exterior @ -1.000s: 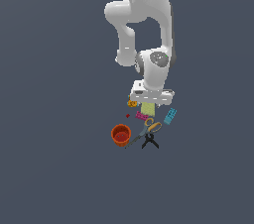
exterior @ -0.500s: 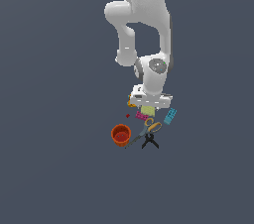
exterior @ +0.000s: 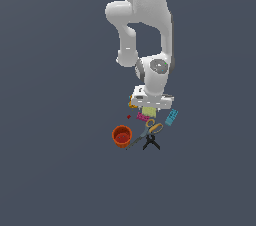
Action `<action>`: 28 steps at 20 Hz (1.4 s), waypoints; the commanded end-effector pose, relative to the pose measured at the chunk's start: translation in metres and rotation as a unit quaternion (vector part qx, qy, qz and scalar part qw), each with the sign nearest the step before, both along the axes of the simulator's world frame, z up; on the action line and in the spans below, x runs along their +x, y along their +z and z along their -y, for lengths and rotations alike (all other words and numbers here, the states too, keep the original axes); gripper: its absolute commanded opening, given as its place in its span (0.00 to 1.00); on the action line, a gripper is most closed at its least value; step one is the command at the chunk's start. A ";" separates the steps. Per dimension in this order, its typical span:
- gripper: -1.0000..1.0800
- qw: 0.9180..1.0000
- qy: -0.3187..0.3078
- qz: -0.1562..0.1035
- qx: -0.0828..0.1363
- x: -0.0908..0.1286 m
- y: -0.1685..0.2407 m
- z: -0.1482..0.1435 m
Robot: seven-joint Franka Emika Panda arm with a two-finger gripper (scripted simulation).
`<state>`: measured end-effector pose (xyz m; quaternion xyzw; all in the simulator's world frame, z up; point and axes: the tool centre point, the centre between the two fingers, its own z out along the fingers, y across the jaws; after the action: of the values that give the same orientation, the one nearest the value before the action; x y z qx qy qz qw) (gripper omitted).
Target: Pick up a designated object from a clutter of objects.
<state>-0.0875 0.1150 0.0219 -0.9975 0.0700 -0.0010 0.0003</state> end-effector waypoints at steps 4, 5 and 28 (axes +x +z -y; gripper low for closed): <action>0.00 1.000 0.000 0.000 0.000 0.000 0.002 0.001; 0.00 1.000 0.000 0.000 0.000 0.000 0.003 0.002; 0.00 1.000 0.001 0.000 0.002 -0.004 0.141 0.110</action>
<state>-0.0909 0.0158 0.1483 -0.9976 0.0696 -0.0002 0.0013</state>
